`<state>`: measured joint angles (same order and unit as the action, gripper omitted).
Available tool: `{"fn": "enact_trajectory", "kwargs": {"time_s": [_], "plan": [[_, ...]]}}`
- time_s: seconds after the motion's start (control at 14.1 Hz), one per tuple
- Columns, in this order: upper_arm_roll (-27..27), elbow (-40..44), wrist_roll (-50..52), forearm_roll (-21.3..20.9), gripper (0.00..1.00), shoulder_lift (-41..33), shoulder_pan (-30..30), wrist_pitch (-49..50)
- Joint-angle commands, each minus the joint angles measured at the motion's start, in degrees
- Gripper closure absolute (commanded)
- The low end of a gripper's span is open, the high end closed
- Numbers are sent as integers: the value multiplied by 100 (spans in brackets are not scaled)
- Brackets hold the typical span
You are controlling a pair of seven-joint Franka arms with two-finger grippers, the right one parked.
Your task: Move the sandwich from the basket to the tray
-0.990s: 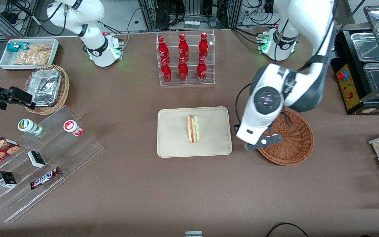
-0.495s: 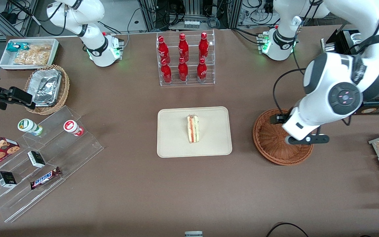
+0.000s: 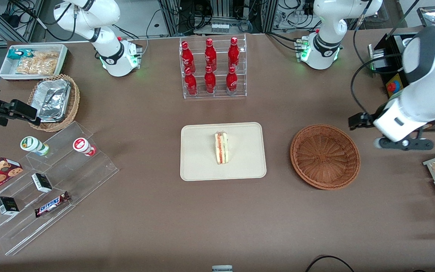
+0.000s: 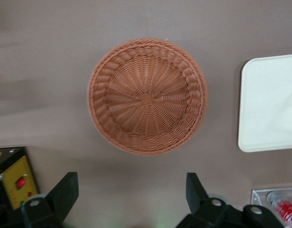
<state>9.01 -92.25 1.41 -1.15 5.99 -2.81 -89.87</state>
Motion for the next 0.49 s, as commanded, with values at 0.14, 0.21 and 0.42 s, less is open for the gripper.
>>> {"fn": "enact_trajectory", "kwargs": {"time_s": [0.14,0.21,0.42], "plan": [[294,-311,-396,-158,0,-704,-659,110],[294,-320,-387,-158,0,-774,-712,110],[303,-294,-317,-131,0,-915,-730,119]]}}
